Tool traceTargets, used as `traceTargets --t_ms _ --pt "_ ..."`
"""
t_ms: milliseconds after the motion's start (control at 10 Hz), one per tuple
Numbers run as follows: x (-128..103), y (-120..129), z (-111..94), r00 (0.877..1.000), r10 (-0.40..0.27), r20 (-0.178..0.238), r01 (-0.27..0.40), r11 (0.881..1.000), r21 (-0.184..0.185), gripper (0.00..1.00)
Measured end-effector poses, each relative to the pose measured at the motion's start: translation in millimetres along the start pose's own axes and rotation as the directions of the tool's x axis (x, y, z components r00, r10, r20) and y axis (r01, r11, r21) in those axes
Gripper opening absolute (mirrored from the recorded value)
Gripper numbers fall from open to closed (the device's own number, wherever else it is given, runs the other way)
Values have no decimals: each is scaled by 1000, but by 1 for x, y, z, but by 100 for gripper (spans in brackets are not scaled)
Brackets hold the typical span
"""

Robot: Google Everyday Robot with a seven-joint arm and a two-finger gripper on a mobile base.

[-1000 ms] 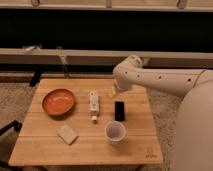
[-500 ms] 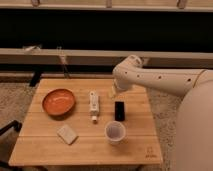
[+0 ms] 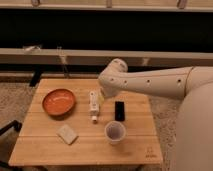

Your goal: Place the white sponge in the ceramic bowl

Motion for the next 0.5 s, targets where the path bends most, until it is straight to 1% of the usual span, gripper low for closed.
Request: traceTargets --t_ms 100,300,500 --pt "1 30 -6 999 -52 0 52 998 -22 80" --pt "4 71 -12 994 -114 -4 113 992 -60 80" --pt "9 117 -11 983 -181 -16 179 979 -98 80"
